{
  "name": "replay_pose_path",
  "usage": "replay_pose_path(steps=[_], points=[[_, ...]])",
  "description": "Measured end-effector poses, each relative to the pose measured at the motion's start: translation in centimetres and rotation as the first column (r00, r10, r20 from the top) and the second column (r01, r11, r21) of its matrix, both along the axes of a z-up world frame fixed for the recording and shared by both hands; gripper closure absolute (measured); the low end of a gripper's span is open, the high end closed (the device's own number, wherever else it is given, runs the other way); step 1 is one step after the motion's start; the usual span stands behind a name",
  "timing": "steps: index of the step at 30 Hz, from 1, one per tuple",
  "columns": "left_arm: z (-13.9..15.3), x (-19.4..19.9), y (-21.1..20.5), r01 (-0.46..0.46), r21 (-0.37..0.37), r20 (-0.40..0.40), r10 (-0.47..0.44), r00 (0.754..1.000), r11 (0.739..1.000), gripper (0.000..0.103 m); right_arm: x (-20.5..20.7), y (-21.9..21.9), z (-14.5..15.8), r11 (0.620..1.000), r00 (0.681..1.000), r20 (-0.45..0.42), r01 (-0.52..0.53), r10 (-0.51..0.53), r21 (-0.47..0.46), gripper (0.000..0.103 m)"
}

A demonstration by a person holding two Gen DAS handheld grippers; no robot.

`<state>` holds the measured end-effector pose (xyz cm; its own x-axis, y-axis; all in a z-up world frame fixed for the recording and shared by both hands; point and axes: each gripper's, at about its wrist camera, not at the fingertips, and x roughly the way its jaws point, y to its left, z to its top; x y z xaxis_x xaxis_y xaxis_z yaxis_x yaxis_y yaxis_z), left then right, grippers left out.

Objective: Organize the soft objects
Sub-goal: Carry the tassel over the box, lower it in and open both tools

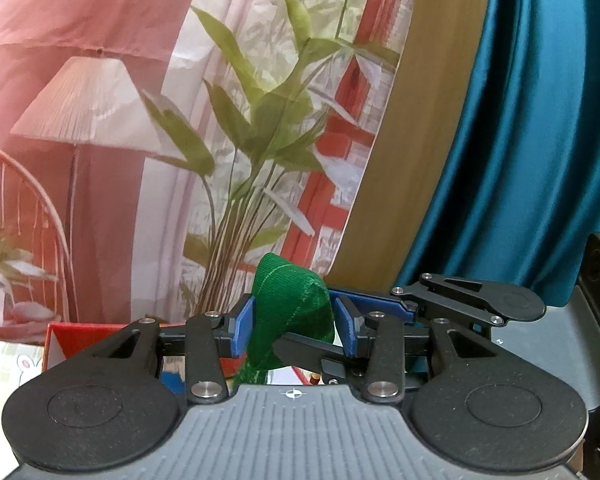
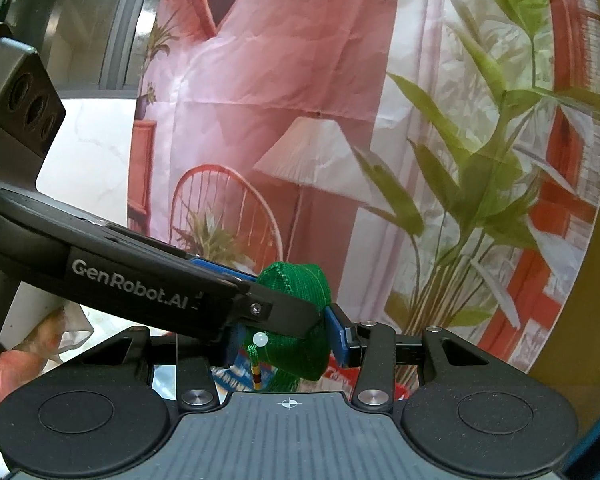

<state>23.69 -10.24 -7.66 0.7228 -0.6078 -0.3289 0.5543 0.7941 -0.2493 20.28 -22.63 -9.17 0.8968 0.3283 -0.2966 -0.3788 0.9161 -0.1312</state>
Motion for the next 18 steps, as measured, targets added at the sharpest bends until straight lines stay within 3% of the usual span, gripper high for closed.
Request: replay_pose_path(steps=[3,8,18], points=[[0.1,0.7,0.0,0.004,-0.003,0.009,-0.004,1.0,1.0,0.058,0.9,-0.1,0.5,1.0,1.0,0.013,-0.007,0.007,-0.01,0.063],[-1.7,2.2,-0.7,0.015,0.019,-0.046,-0.014,0.999,1.0,0.058,2.4,-0.3,-0.1,1.0,1.0,-0.011,-0.007,0.006,-0.014,0.063],[-8.9,5.2,-2.7,0.02,0.072,-0.191,-0.006,0.982,0.997,0.058,4.7,-0.8,-7.6,0.998,0.983,-0.175,0.066,-0.062,0.015,0.063]])
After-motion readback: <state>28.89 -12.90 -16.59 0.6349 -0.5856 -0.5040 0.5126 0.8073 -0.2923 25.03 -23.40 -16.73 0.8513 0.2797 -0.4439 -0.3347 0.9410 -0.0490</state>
